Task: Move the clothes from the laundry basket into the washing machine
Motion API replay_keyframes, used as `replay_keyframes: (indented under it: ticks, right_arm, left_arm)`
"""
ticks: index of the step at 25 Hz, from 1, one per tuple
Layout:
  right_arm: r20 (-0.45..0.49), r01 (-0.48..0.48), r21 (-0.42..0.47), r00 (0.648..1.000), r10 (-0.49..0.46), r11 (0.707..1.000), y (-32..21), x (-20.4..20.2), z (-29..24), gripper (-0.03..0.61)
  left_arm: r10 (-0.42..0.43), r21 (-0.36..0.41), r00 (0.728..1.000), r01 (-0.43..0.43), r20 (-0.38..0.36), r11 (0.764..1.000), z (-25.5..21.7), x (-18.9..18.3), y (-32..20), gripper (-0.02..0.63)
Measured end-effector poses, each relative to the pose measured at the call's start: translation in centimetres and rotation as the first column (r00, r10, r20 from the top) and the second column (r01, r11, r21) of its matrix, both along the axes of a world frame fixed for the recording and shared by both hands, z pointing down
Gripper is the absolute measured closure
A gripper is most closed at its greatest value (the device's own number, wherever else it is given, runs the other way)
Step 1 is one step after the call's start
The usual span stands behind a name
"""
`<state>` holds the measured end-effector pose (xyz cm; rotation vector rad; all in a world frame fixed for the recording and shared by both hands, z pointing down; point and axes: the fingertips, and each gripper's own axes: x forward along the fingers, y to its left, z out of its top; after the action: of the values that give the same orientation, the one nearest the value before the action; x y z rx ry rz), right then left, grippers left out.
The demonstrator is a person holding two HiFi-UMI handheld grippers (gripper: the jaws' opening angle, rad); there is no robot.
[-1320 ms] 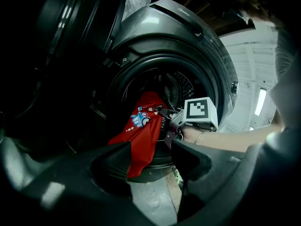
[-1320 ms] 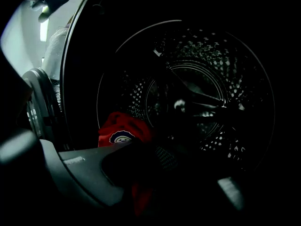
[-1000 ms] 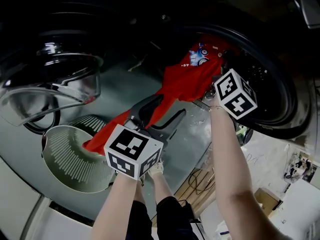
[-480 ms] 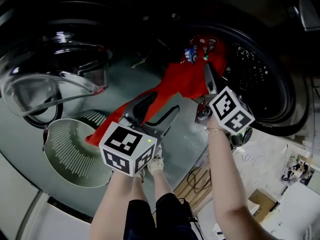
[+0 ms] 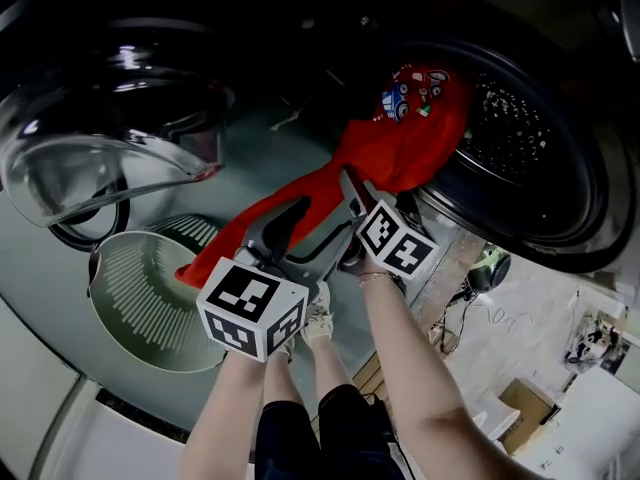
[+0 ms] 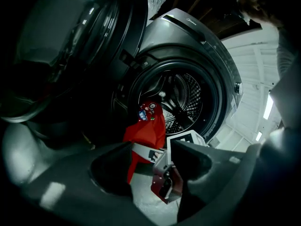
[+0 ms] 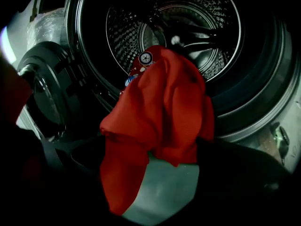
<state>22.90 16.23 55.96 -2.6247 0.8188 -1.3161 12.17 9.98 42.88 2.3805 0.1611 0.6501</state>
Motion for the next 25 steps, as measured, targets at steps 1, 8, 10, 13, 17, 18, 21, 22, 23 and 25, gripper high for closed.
replay_keyframes:
  ticks: [1, 8, 10, 13, 17, 18, 21, 22, 23, 25]
  right_arm:
    - [-0.003, 0.012, -0.013, 1.000, -0.012, 1.000, -0.2, 0.4, 0.5, -0.031]
    - [0.008, 0.028, -0.067, 1.000, -0.027, 0.997, 0.3, 2.3, 0.7, 0.399]
    - [0.000, 0.044, -0.024, 0.999, -0.044, 0.999, 0.3, 2.3, -0.5, 0.470]
    - [-0.055, 0.078, 0.093, 0.996, -0.073, 0.993, -0.5, 2.6, -4.0, 0.482]
    - [-0.184, 0.100, 0.128, 0.980, -0.076, 0.987, -1.0, 4.7, -9.0, 0.485]
    - [-0.222, 0.103, 0.117, 0.972, -0.075, 0.988, -1.0, 5.4, -10.0, 0.485]
    - [-0.336, 0.086, 0.113, 0.941, -0.043, 0.990, -0.7, 8.2, -13.2, 0.485]
    - [-0.371, 0.073, 0.118, 0.928, -0.024, 0.990, -0.5, 9.5, -14.3, 0.485]
    - [-0.402, 0.059, 0.120, 0.916, -0.006, 0.991, -0.4, 10.8, -15.3, 0.485]
    - [-0.449, 0.042, 0.109, 0.893, 0.012, 0.993, -0.4, 13.3, -16.6, 0.482]
  left_arm:
    - [-0.001, 0.002, 1.000, 0.001, 0.001, 1.000, 0.1, -0.1, -0.1, 0.351]
    - [-0.020, -0.010, 1.000, 0.020, 0.019, 1.000, 1.3, 0.1, -0.5, 0.351]
    - [-0.019, -0.016, 1.000, 0.020, 0.017, 1.000, 1.4, 0.3, -0.3, 0.351]
    - [-0.010, -0.020, 1.000, 0.010, 0.012, 1.000, 1.1, 0.7, 0.4, 0.351]
    - [-0.001, -0.026, 1.000, 0.001, -0.001, 1.000, 0.2, 1.5, 1.0, 0.351]
    - [0.004, -0.026, 1.000, -0.004, -0.005, 1.000, 0.0, 1.6, 1.1, 0.351]
    - [0.014, -0.021, 1.000, -0.015, -0.013, 1.000, -0.6, 2.0, 1.4, 0.351]
    - [0.015, -0.019, 1.000, -0.016, -0.016, 1.000, -0.8, 2.1, 1.4, 0.351]
    - [0.016, -0.017, 1.000, -0.016, -0.019, 1.000, -1.0, 2.2, 1.4, 0.351]
    - [0.018, -0.014, 1.000, -0.018, -0.025, 1.000, -1.2, 2.5, 1.3, 0.351]
